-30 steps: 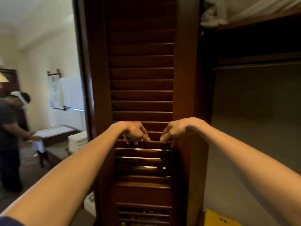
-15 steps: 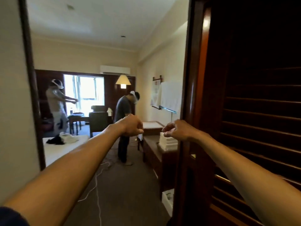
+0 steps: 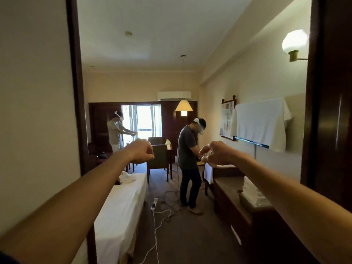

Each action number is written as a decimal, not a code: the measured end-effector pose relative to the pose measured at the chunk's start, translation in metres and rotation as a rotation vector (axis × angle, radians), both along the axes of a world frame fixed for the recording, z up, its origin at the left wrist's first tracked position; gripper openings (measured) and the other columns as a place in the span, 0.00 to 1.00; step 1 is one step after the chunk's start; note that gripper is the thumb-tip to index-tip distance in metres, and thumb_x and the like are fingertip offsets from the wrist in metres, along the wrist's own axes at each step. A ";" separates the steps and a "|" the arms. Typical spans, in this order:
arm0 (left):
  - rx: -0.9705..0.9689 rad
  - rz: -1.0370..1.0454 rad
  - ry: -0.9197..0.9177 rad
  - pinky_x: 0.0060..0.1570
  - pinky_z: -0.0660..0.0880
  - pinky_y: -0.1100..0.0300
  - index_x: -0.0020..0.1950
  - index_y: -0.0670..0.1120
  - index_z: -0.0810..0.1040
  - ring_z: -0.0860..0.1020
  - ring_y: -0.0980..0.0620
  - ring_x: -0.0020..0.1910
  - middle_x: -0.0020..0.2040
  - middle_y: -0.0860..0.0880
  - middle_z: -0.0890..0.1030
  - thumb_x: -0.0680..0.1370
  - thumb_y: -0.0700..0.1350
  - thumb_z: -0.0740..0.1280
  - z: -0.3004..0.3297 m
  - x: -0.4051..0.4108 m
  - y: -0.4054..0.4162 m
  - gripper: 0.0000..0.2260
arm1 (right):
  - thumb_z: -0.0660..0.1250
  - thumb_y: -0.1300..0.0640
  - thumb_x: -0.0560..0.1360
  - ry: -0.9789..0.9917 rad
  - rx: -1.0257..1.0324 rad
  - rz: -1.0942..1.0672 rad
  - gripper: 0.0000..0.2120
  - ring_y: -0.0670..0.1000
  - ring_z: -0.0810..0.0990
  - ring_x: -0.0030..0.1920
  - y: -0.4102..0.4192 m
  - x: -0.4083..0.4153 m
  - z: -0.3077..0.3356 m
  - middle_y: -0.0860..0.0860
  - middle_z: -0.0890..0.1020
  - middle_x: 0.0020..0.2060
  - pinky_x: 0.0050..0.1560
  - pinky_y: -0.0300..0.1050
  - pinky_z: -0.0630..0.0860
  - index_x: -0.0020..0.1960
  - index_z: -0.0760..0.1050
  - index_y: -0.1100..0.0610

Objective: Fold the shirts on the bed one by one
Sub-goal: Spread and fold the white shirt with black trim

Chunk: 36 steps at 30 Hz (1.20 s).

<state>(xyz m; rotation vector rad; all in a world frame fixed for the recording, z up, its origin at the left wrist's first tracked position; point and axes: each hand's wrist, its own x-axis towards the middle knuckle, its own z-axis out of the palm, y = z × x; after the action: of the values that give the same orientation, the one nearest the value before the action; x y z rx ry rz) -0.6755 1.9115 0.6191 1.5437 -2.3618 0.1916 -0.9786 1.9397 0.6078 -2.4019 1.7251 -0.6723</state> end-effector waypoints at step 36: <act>0.160 0.121 0.059 0.56 0.76 0.55 0.54 0.41 0.86 0.81 0.49 0.51 0.52 0.45 0.85 0.79 0.45 0.69 -0.029 0.066 -0.814 0.10 | 0.71 0.53 0.77 -0.007 0.036 0.129 0.11 0.49 0.78 0.55 -0.869 0.085 -0.053 0.48 0.80 0.56 0.48 0.36 0.70 0.58 0.81 0.54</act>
<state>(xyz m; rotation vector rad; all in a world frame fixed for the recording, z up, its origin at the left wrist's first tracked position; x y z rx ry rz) -0.6090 1.0974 0.5901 1.7422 -2.2878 -0.0162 -0.8938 1.0707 0.5549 -2.4570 1.5502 -0.6259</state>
